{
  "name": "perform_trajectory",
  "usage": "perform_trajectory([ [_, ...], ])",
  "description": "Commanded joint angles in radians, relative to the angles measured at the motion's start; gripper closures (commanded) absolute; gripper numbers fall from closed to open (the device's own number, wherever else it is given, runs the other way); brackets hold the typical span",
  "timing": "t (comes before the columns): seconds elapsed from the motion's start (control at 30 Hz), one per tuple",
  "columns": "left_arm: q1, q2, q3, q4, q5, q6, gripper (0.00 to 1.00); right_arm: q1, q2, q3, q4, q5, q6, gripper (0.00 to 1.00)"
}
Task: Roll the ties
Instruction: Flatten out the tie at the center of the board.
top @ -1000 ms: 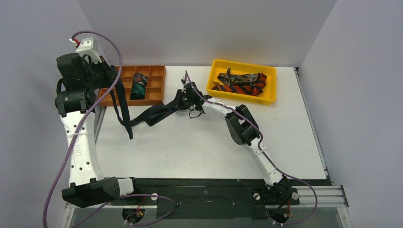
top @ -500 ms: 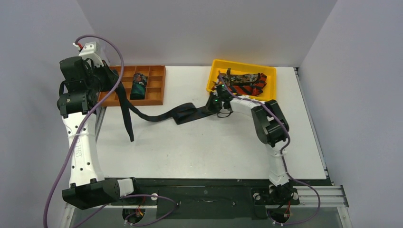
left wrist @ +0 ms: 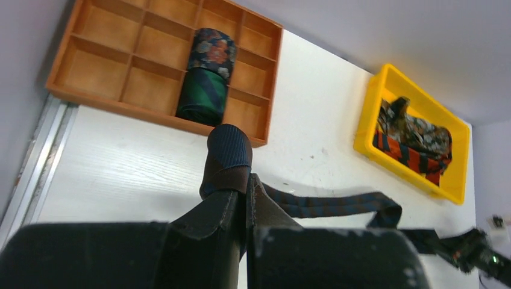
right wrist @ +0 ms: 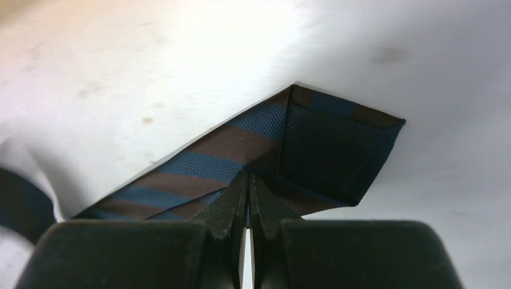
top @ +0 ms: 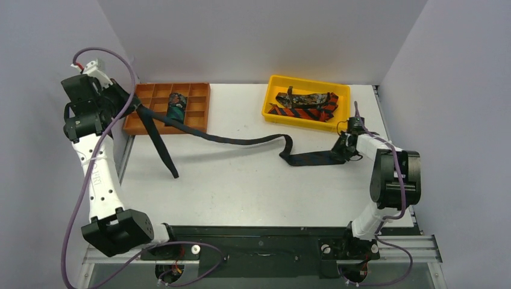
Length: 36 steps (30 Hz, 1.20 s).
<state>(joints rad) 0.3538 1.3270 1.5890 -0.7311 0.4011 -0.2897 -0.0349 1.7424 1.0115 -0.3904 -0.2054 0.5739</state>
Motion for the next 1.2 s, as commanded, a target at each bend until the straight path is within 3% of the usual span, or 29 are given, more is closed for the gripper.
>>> perform_trajectory([
  [0.0, 0.118, 0.052, 0.067, 0.059, 0.049, -0.088, 1.0, -0.101, -0.063, -0.086, -0.093, 0.111, -0.121, 1.0],
  [0.37, 0.095, 0.081, 0.044, 0.236, 0.335, -0.244, 1.0, -0.149, -0.144, -0.107, -0.083, 0.07, -0.23, 1.0],
  [0.63, -0.086, 0.053, -0.074, 0.369, 0.35, -0.355, 1.0, -0.079, -0.248, -0.006, -0.155, -0.117, -0.34, 0.76],
  [0.7, -0.137, 0.052, -0.097, 0.395, 0.338, -0.379, 1.0, -0.048, -0.261, 0.042, -0.182, -0.209, -0.387, 0.65],
  [0.73, -0.172, 0.05, -0.114, 0.417, 0.334, -0.388, 1.0, -0.018, -0.27, 0.055, -0.191, -0.241, -0.409, 0.58],
  [0.83, -0.228, 0.052, -0.137, 0.461, 0.303, -0.435, 1.0, 0.095, -0.295, 0.102, -0.174, -0.315, -0.429, 0.54],
  [0.9, -0.254, 0.051, -0.145, 0.489, 0.282, -0.462, 1.0, 0.234, -0.32, 0.114, -0.113, -0.33, -0.42, 0.53],
  [1.03, -0.279, 0.047, -0.136, 0.516, 0.241, -0.504, 1.0, 0.462, -0.358, 0.098, 0.154, -0.345, -0.37, 0.49],
  [1.17, -0.294, 0.03, -0.139, 0.521, 0.22, -0.539, 1.0, 0.657, -0.29, 0.124, 0.444, -0.282, -0.313, 0.44],
])
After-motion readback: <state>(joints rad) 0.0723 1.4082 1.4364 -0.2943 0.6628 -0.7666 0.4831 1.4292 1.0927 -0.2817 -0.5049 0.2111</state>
